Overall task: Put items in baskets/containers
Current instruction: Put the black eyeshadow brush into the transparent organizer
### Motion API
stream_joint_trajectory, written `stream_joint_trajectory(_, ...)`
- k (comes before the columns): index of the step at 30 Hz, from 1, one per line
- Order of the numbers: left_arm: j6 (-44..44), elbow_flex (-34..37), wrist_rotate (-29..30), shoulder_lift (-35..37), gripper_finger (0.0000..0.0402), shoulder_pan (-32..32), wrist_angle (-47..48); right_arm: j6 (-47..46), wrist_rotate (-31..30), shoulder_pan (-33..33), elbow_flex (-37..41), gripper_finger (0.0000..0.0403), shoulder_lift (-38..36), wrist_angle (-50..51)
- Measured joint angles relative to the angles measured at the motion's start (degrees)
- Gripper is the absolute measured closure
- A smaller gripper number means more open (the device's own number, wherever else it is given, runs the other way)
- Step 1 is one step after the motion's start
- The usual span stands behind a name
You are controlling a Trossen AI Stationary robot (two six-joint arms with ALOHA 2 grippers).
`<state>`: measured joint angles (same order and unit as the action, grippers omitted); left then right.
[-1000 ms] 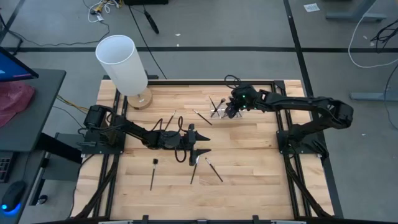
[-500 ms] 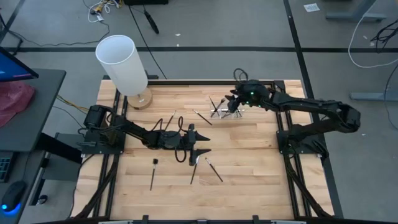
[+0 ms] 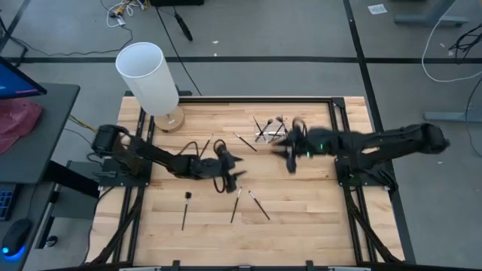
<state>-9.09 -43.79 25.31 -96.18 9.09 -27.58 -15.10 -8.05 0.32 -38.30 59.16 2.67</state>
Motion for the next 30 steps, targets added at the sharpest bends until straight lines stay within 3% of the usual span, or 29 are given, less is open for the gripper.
stream_joint_trajectory(8, -9.18, -0.02, 6.46, 13.04, 0.0168, -2.43, 26.50, -9.32, -7.73, 19.07, 17.45, 0.0276, 3.35, -28.89)
stream_joint_trajectory(12, -15.48, -0.03, 13.98, 14.10, 0.0168, -3.95, 35.82, -14.43, -15.95, 25.32, 23.57, 0.0285, 7.05, -39.37)
stream_joint_trajectory(15, -21.92, 0.21, 17.05, 12.80, 0.0168, -5.67, 40.15, -17.62, -21.82, 28.26, 24.91, 0.0290, 10.00, -41.14)
stream_joint_trajectory(21, -27.83, 4.58, 13.98, 10.88, 0.0168, -11.17, 40.12, -19.11, -25.98, 29.61, 24.92, 0.0296, 15.85, -45.60)
stream_joint_trajectory(25, -27.81, 9.90, 9.41, 10.74, 0.0168, -15.46, 32.82, -17.06, -26.02, 29.61, 24.82, 0.0296, 18.80, -50.72)
stream_joint_trajectory(30, -28.86, 16.77, 8.93, 10.69, 0.0168, -19.10, 22.87, -15.47, -26.04, 29.55, 24.76, 0.0296, 21.51, -55.51)
